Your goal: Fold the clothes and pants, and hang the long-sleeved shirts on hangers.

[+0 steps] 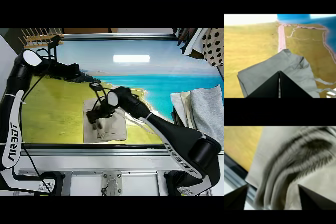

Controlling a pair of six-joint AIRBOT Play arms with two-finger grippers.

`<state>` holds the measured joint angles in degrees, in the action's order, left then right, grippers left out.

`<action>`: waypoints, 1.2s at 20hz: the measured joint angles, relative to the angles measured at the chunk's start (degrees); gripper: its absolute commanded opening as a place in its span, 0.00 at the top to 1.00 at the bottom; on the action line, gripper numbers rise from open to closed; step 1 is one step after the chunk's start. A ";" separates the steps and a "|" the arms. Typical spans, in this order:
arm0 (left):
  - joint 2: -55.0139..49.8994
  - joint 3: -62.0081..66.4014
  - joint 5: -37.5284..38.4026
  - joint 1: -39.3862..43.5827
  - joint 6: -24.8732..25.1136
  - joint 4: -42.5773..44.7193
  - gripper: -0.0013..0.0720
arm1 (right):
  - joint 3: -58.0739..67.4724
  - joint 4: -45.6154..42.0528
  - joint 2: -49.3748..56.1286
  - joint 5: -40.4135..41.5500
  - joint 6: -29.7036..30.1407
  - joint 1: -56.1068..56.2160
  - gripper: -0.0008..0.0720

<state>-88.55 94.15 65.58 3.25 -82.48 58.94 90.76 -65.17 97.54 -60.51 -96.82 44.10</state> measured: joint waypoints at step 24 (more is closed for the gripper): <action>25.75 -35.91 -6.64 -1.77 3.87 -0.28 0.98 | -40.59 38.21 -7.32 8.96 28.92 -30.42 0.03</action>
<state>-62.81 58.24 58.94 1.48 -78.61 58.65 50.17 -26.96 90.21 -51.55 -67.90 13.67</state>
